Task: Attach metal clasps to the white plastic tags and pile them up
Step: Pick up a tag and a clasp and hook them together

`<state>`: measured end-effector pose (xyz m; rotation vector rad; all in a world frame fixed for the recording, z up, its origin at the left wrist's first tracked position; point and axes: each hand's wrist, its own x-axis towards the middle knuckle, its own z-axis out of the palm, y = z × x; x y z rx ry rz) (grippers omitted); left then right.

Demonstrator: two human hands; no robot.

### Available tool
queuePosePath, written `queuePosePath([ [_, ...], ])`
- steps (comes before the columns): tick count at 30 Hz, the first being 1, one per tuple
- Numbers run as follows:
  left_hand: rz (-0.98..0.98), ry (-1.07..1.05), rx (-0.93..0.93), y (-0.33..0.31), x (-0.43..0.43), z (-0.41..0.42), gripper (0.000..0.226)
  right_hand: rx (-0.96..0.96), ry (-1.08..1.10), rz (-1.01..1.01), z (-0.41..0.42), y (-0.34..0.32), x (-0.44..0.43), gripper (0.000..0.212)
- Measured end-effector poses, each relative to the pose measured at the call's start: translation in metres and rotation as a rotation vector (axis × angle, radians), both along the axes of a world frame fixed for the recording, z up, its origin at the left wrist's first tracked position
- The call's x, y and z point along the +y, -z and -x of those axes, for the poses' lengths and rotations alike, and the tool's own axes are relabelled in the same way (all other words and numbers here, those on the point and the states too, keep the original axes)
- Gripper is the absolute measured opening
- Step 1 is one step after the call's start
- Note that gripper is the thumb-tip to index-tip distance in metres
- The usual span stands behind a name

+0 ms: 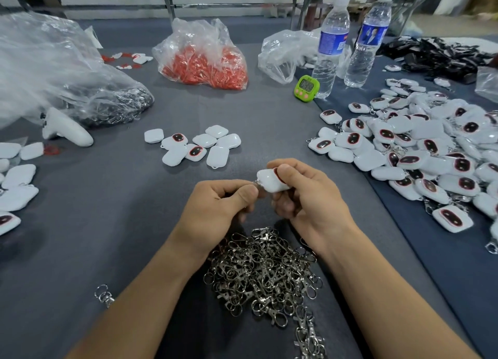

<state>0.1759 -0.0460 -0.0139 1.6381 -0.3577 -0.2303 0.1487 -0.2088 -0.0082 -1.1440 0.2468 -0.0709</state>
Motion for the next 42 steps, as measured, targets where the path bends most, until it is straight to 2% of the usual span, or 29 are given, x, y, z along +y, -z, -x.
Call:
queuePosePath([
  [2, 0.033, 0.016, 0.01, -0.001, 0.002, 0.0, 0.015, 0.015, -0.017, -0.039, 0.0, 0.0, -0.001, 0.021],
  [3, -0.013, -0.019, -0.044, -0.001, 0.004, 0.0, 0.014, 0.017, -0.023, -0.04, -0.001, 0.001, -0.002, 0.021],
  [7, -0.308, -0.201, -0.441, 0.002, 0.009, 0.006, 0.024, 0.041, -0.023, 0.002, -0.002, 0.005, -0.002, 0.02],
  [11, -0.46, -0.264, -0.741, 0.007, 0.007, 0.012, 0.03, 0.044, -0.018, -0.015, -0.003, 0.007, -0.004, 0.017],
  [19, -0.559, -0.355, -0.948, 0.007, 0.011, 0.008, 0.017, 0.062, -0.016, 0.056, -0.003, 0.007, -0.002, 0.019],
  [24, -0.547, -0.351, -1.036, 0.007, 0.012, 0.003, 0.009, 0.054, -0.041, 0.079, -0.003, 0.007, -0.001, 0.019],
  [30, -0.561, -0.208, -0.907, 0.009, 0.015, 0.007, 0.015, -0.012, -0.089, 0.174, -0.001, 0.01, 0.003, 0.022],
  [33, -0.501, -0.231, -0.719, 0.007, 0.015, 0.013, 0.016, -0.046, -0.06, 0.175, -0.001, 0.011, 0.005, 0.017],
  [37, -0.301, -0.217, -0.331, 0.002, 0.009, 0.017, 0.012, -0.048, -0.037, 0.165, -0.001, 0.012, 0.004, 0.015],
  [39, -0.282, -0.251, -0.243, 0.002, 0.007, 0.017, 0.015, -0.046, -0.05, 0.19, 0.0, 0.011, 0.004, 0.015],
  [42, -0.264, -0.289, -0.216, 0.003, 0.007, 0.015, 0.02, -0.035, -0.063, 0.202, 0.001, 0.008, 0.006, 0.012],
])
